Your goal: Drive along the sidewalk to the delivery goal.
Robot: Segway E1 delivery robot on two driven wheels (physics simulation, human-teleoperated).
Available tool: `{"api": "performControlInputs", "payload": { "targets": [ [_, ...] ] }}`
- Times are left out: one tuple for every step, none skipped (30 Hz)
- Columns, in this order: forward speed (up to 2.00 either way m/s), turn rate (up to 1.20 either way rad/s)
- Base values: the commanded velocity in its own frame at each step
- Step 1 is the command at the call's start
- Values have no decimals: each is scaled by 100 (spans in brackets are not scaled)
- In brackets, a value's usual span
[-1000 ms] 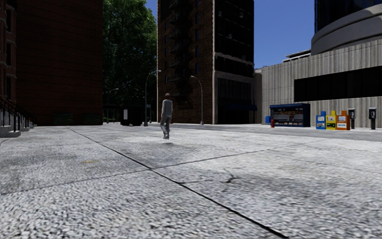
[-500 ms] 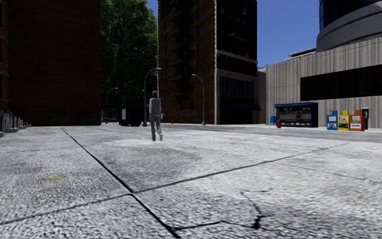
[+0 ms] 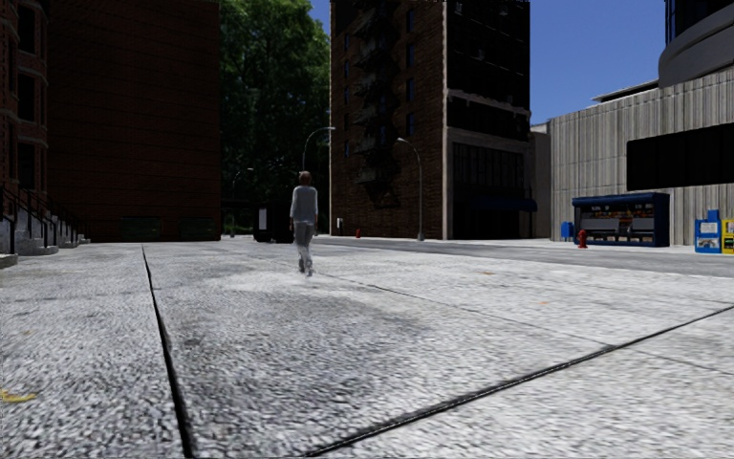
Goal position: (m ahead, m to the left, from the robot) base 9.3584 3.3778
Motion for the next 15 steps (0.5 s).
{"api": "performControlInputs", "payload": {
  "targets": [
    [200,37],
    [200,37],
    [200,37],
    [200,37],
    [200,37],
    [200,37],
    [200,37],
    [200,37],
    [200,37],
    [200,37],
    [200,37],
    [200,37],
    [200,37],
    [200,37],
    [200,35]
  ]
}}
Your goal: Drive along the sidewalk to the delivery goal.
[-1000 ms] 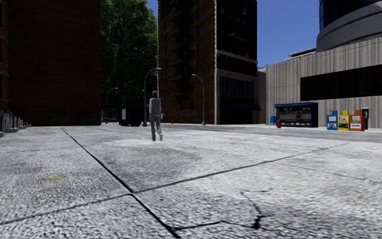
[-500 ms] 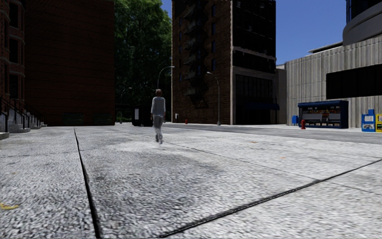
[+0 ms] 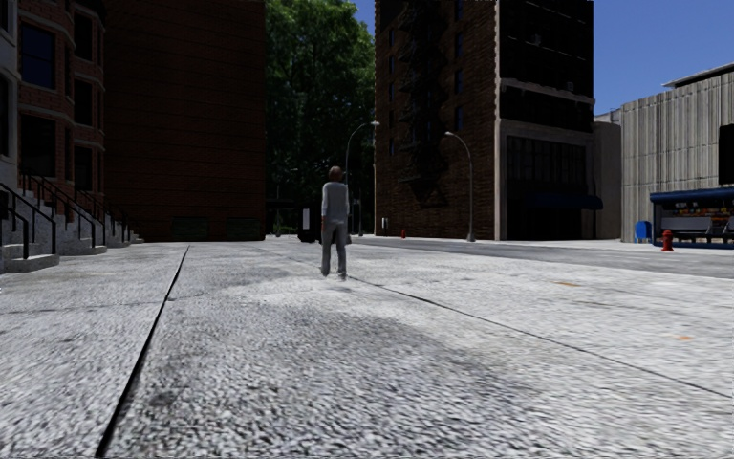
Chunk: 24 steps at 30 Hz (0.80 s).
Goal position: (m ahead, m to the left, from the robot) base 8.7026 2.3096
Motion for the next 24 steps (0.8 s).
{"api": "performControlInputs", "payload": {
  "targets": [
    [200,22],
    [200,8],
    [200,8],
    [200,4],
    [200,9],
    [200,26],
    [200,26],
    [199,33],
    [199,35],
    [199,35],
    [198,35],
    [198,36],
    [198,36],
    [198,36],
    [198,35],
    [198,29],
    [198,20],
    [198,20],
    [198,18],
    [198,18],
    [198,19],
    [198,23],
    [198,23],
    [198,27]
  ]
}}
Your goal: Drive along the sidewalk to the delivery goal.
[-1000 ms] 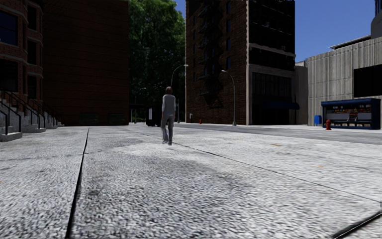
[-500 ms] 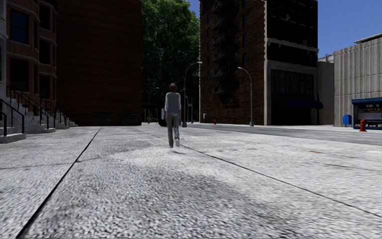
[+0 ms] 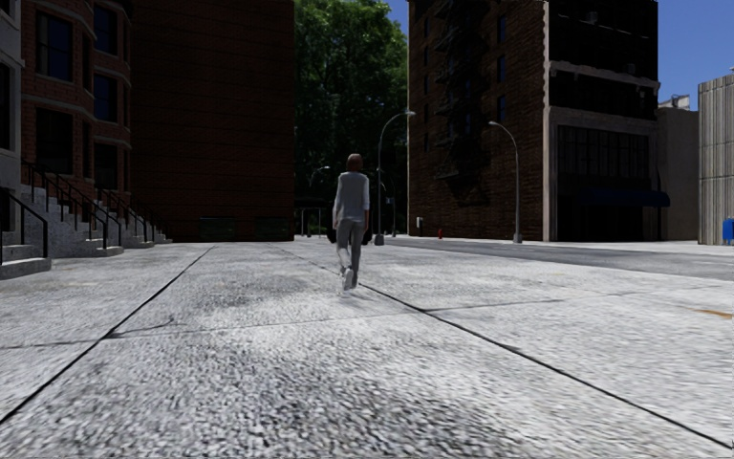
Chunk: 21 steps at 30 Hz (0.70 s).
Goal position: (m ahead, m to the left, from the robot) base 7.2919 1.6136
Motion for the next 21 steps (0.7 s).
{"api": "performControlInputs", "payload": {
  "targets": [
    [198,29],
    [198,33],
    [198,33],
    [198,35],
    [198,35],
    [198,35],
    [196,35],
    [187,27],
    [187,27],
    [181,16],
    [178,7],
    [171,1],
    [171,1],
    [160,0],
    [143,0],
    [127,0],
    [127,0],
    [113,0],
    [106,0],
    [106,0],
    [100,0]
  ]
}}
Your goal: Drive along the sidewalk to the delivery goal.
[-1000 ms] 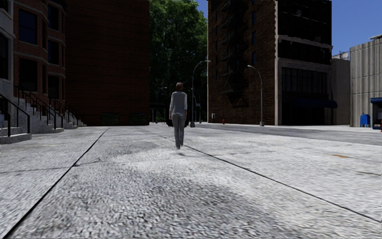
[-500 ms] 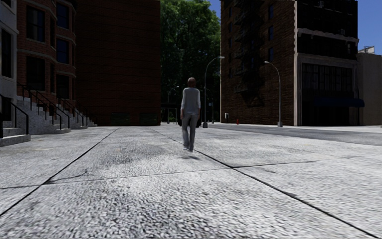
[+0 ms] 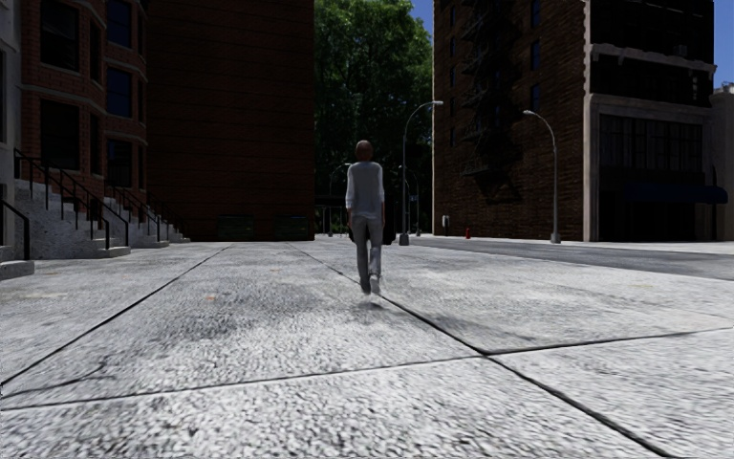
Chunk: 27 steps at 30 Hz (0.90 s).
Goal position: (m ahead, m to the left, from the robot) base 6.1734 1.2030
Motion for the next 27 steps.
{"api": "performControlInputs", "payload": {
  "targets": [
    [98,0],
    [97,4],
    [97,13],
    [97,13],
    [96,16],
    [96,16],
    [96,16],
    [96,17],
    [96,17],
    [96,17],
    [96,17],
    [96,17],
    [96,17],
    [96,17],
    [96,17],
    [96,17],
    [96,17],
    [96,17],
    [96,17],
    [96,25],
    [96,33],
    [96,33],
    [96,35],
    [96,36],
    [98,36],
    [98,36],
    [100,36]
  ]
}}
